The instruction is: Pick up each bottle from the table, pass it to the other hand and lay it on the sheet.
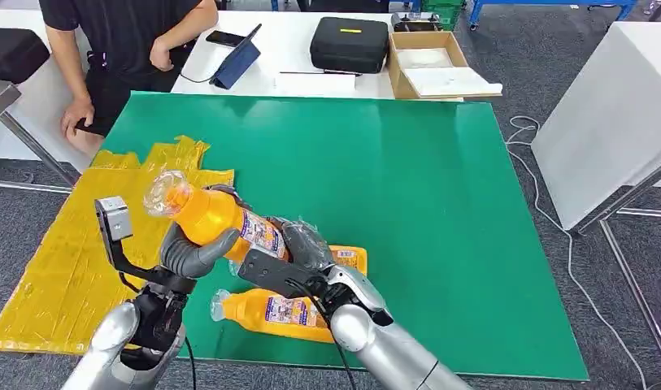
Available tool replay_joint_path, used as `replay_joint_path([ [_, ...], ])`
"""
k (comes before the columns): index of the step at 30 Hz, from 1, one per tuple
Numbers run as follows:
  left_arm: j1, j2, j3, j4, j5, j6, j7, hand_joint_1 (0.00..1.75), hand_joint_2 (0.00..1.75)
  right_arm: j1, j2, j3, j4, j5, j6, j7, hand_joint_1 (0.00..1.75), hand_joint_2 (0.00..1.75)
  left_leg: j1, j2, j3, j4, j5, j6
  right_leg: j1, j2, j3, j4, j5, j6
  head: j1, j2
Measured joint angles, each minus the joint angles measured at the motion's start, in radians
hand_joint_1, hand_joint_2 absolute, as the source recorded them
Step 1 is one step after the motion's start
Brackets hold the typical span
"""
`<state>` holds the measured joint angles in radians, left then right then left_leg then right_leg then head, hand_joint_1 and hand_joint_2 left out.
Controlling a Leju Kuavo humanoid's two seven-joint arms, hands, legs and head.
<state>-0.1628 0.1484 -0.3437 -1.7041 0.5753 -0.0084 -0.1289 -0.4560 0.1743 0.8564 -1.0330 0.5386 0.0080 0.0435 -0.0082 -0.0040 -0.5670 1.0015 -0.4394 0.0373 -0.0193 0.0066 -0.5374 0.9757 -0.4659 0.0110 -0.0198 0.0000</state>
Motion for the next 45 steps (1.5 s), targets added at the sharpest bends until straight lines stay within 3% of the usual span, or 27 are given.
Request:
replay_joint_path([
  [1,0.000,0.000,0.000,0.000,0.000,0.000,0.000,1.75,1.75,0.000,0.000,0.000,0.000,0.000,0.000,0.000,1.47,1.75,0.000,0.000,0.000,0.000,0.000,0.000,0.000,0.000,0.000,0.000,0.000,0.000,0.000,0.000],
  [2,0.000,-0.001,0.000,0.000,0.000,0.000,0.000,1.75,1.75,0.000,0.000,-0.001,0.000,0.000,0.000,0.000,0.00,1.75,0.000,0.000,0.000,0.000,0.000,0.000,0.000,0.000,0.000,0.000,0.000,0.000,0.000,0.000],
  [3,0.000,-0.002,0.000,0.000,0.000,0.000,0.000,1.75,1.75,0.000,0.000,-0.002,0.000,0.000,0.000,0.000,0.00,0.00,0.000,0.000,0.000,0.000,0.000,0.000,0.000,0.000,0.000,0.000,0.000,0.000,0.000,0.000],
  [13,0.006,-0.005,0.009,-0.016,0.001,-0.015,-0.010,1.75,1.75,0.026,-0.016,-0.050,-0.026,0.015,-0.019,-0.003,0.00,0.00,0.000,0.000,0.000,0.000,0.000,0.000,0.000,0.000,0.000,0.000,0.000,0.000,0.000,0.000],
  [22,0.027,-0.004,0.056,-0.031,0.005,-0.075,-0.038,1.75,1.75,0.135,-0.086,-0.192,-0.228,0.053,0.019,0.008,0.00,0.00,0.000,-0.001,-0.002,0.000,0.000,0.000,-0.001,-0.001,0.000,0.000,0.000,0.000,0.000,0.000],
  [34,0.043,0.034,0.061,-0.019,0.021,-0.094,-0.036,1.75,1.75,0.161,-0.105,-0.302,-0.319,0.074,0.021,0.011,0.00,0.00,0.000,0.000,-0.001,0.000,0.000,0.000,0.000,0.000,0.000,0.000,0.001,0.001,0.000,0.000],
  [45,0.055,0.082,0.087,-0.019,-0.109,0.006,-0.096,1.75,1.75,0.209,-0.135,-0.360,-0.400,0.056,0.020,-0.036,0.00,0.00,0.000,0.000,-0.002,0.000,0.000,0.000,0.000,0.000,-0.001,0.000,0.001,0.001,0.000,0.000],
])
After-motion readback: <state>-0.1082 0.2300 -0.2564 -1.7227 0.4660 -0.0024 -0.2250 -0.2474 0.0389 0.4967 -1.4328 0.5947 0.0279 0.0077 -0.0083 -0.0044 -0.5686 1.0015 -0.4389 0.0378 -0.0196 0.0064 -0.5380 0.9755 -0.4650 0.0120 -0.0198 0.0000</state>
